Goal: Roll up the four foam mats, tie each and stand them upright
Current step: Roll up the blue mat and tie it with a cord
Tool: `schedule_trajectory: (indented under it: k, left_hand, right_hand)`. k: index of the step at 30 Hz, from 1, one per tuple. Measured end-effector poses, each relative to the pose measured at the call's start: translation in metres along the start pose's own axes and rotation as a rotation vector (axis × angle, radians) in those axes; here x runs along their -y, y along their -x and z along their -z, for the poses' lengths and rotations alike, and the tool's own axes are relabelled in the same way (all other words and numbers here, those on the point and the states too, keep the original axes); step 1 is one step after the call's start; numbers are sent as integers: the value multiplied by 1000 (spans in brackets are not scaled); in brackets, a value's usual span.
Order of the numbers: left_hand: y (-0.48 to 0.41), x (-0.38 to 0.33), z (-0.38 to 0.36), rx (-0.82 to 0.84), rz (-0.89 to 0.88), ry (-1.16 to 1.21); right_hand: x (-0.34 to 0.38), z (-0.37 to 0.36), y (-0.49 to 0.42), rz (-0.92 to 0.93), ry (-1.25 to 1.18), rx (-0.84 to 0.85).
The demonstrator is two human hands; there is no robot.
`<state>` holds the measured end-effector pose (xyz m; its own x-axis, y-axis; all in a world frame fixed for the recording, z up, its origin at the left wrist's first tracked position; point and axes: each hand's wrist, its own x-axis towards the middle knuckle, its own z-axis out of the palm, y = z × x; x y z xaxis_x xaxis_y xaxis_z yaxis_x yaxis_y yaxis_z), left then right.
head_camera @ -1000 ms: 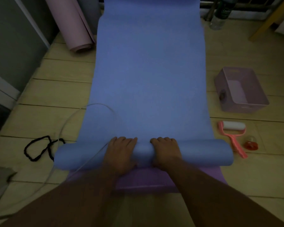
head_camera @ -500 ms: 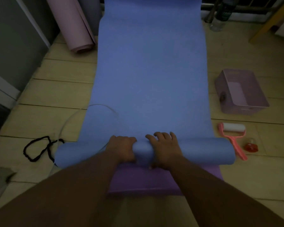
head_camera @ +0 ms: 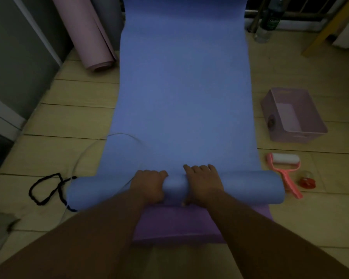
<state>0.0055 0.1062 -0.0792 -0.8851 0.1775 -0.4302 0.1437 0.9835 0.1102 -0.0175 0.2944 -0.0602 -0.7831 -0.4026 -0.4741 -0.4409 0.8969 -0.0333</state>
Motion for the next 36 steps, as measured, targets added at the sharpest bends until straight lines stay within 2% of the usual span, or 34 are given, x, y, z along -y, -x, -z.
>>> schedule_trajectory:
  k: [3, 5, 6, 9, 11, 12, 14, 16, 18, 21, 24, 27, 31, 34, 36]
  left_hand:
    - [-7, 0, 8, 128, -3, 64]
    - [-3, 2, 4, 133, -33, 31]
    - [2, 3, -2, 83, -65, -7]
    - [20, 8, -24, -207, -160, -94]
    - [25, 10, -31, -265, -168, -84]
    - [24, 9, -32, -240, -168, -68]
    - [20, 2, -21, -70, -122, -51]
    - [13, -3, -10, 68, -101, -27]
    - [8, -7, 1, 156, -77, -9]
    - [-1, -7, 7, 211, -48, -8]
    - [-5, -5, 4, 227, -31, 0]
    - [7, -4, -6, 121, -52, 26]
    - [27, 1, -22, -133, -121, 85]
    - [34, 0, -36, -267, -127, 92]
    - [38, 0, -39, -263, -129, 13]
  right_hand:
    - [1, -14, 9, -6, 3, 5]
    - [4, -14, 8, -29, -29, 19]
    - [5, -12, 6, -39, -35, 9]
    - [5, -3, -2, -50, -27, 19]
    - [5, 5, -9, -39, -47, 115]
    - [4, 7, -12, -33, -54, 174]
    - [2, 10, -16, -41, -79, 270]
    - [2, 7, -13, -63, -97, 291]
    - [6, -2, -5, -84, -111, 214]
    - [8, -11, 2, -57, -75, 13]
    - [1, -18, 6, 16, -71, -6]
    - [-3, -29, 15, 52, -91, 26]
    - [-3, -32, 19, 84, -24, 65]
    - [2, -26, 18, 5, -7, 41]
    - [6, -24, 17, -41, -33, 15]
